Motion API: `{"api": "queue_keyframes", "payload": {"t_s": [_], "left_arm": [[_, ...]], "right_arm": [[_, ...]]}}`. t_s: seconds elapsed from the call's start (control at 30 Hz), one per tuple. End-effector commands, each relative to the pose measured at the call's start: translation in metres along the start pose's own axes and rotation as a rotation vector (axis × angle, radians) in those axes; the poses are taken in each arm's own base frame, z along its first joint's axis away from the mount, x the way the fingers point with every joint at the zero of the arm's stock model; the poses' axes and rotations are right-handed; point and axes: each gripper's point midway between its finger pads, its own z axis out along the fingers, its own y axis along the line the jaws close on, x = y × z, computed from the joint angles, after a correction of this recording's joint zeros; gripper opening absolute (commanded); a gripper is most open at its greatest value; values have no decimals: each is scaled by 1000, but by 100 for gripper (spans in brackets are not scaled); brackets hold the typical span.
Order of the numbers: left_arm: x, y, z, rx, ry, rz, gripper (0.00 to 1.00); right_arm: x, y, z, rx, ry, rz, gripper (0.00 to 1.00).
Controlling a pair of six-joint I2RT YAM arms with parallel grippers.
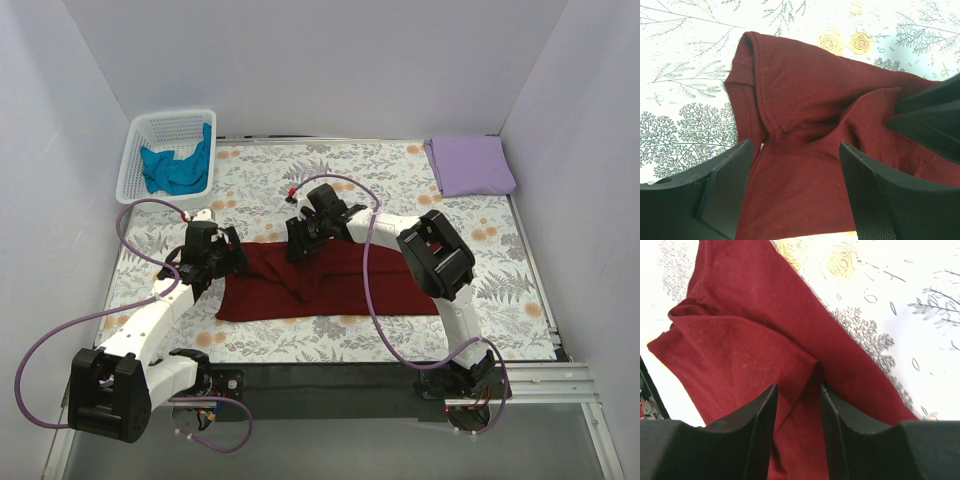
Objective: Fold and stack the t-shirts
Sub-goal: Fold the tshirt
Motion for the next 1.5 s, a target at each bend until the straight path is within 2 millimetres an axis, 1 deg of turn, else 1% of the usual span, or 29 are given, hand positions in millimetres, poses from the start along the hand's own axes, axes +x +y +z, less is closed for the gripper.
{"api": "queue_keyframes", "payload": {"t_s": [0.0, 0.17, 0.27, 0.3, 0.37, 0.4, 0.47, 0.53, 0.57, 0.63, 0.67, 0.7, 0.73, 0.77, 0.8, 0.83, 0.93, 0.97, 1.0, 1.03, 1.07, 1.13, 1.17, 1.23, 1.33, 1.37, 1.4, 1.43, 1.47], "left_arm": [[-11, -5, -2, 9, -34, 5, 68], [-11, -6, -2, 14, -31, 7, 68], [-11, -6, -2, 13, -29, 9, 68], [-10, -6, -2, 12, -28, 8, 68], [-11, -6, -2, 12, -30, 6, 68], [-11, -6, -2, 12, -30, 7, 68], [-10, -5, -2, 8, -30, 6, 68], [-11, -4, -2, 4, -35, 6, 68], [-12, -4, -2, 3, -37, 6, 68], [-12, -3, -2, -2, -40, 1, 68], [-13, -3, -2, -5, -41, 1, 68], [-12, -2, -1, -10, -39, -2, 68], [-12, -1, -1, -15, -42, -3, 68], [-14, 1, -1, -27, -49, -5, 68], [-13, 3, -1, -36, -47, -9, 68], [-13, 3, -1, -40, -48, -11, 68], [-13, 5, -1, -51, -49, -17, 68], [-14, 5, -2, -53, -52, -17, 68], [-14, 6, -2, -57, -52, -18, 68], [-15, 6, -2, -58, -55, -21, 68], [-15, 7, -2, -60, -58, -23, 68], [-15, 8, -1, -66, -56, -22, 68], [-14, 8, -1, -69, -55, -22, 67], [-14, 10, -1, -75, -54, -23, 67], [-14, 10, -1, -76, -55, -23, 67], [-15, 9, -1, -75, -57, -23, 67], [-13, 9, -1, -74, -54, -22, 67], [-13, 9, -1, -73, -53, -23, 67], [-13, 9, -1, -69, -51, -23, 67]], "right_arm": [[-27, 14, 4, -74, -60, -25, 46], [-23, 24, 8, -140, -45, -17, 42], [-23, 28, 6, -167, -39, -16, 33], [-28, 32, 6, -182, -57, -33, 24], [-28, 38, 3, -208, -53, -36, 12], [-27, 40, 1, -218, -48, -35, 2], [-27, 49, -6, -244, -48, -45, 1], [-20, 57, -10, -260, -37, -52, 1], [-21, 66, -16, -278, -40, -63, 1], [-10, 73, -20, -290, -21, -71, 1], [-8, 85, -25, -310, -21, -89, 1], [-4, 90, -27, -319, -14, -95, 1], [8, 91, -27, -321, 8, -92, 1], [14, 103, -30, -338, 17, -107, 1], [20, 106, -31, -344, 28, -110, 1], [33, 112, -30, -358, 55, -113, 1], [47, 128, -31, -393, 86, -132, 1], [52, 130, -29, -397, 98, -131, 1], [55, 132, -27, -402, 106, -132, 1], [59, 139, -25, -415, 119, -142, 1], [63, 140, -22, -422, 132, -136, 1], [64, 147, -19, -437, 141, -140, 2], [71, 152, -16, -453, 166, -140, 4], [72, 163, -15, -481, 175, -159, 9], [87, 160, -16, -454, 242, -153, 13], [90, 159, -19, -442, 254, -158, 13], [98, 155, -23, -422, 293, -145, 13], [103, 153, -25, -411, 307, -164, 14], [104, 150, -28, -387, 312, -171, 16]]}}
